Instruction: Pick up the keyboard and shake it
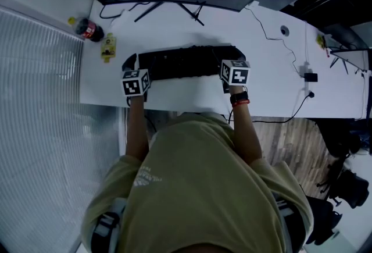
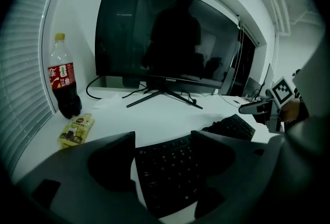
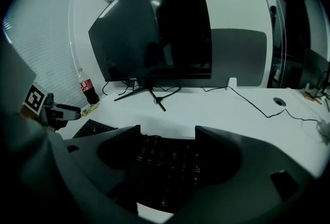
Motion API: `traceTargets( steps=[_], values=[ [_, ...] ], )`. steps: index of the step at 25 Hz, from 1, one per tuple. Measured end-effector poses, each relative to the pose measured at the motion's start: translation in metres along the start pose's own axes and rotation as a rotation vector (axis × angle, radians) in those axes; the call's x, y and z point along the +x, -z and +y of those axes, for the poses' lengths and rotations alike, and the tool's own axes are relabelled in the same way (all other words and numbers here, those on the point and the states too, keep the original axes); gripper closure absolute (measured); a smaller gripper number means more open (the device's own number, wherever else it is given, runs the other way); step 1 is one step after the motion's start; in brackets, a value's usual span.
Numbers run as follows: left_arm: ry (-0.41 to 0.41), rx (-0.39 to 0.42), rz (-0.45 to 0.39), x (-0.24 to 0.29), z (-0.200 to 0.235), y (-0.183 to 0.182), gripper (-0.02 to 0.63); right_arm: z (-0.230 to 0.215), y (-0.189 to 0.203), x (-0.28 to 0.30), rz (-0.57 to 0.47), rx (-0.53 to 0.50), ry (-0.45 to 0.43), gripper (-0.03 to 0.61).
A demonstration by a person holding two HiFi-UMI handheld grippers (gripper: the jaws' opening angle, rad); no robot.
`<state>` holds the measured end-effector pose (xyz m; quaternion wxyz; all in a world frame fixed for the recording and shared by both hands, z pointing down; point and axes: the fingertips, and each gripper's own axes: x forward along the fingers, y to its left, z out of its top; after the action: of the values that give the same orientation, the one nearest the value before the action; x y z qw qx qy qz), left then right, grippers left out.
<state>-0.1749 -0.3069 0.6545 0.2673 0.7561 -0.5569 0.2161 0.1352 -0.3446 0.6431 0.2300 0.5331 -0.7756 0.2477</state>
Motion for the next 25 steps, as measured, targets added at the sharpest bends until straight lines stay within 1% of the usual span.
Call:
traceTargets(
  steps=[7,13,18,21,25],
  values=[
    [0.046,-0.011,0.093,0.011,0.005,0.019,0.252,-0.032,0.013,0.004,0.054,0.015,-0.001,0.219],
    [0.094,-0.038,0.164,0.018,0.016,0.031,0.244,-0.049,0.021,0.009,0.118,0.032,-0.041,0.210],
    [0.144,-0.092,0.182,0.026,0.016,0.033,0.245,-0.056,0.022,0.020,0.140,0.078,-0.082,0.210],
    [0.164,-0.105,0.191,0.034,0.015,0.032,0.245,-0.056,0.023,0.024,0.162,0.096,-0.095,0.210],
    [0.153,-0.127,0.214,0.041,0.019,0.033,0.245,-0.055,0.025,0.029,0.183,0.104,-0.104,0.210]
  ],
)
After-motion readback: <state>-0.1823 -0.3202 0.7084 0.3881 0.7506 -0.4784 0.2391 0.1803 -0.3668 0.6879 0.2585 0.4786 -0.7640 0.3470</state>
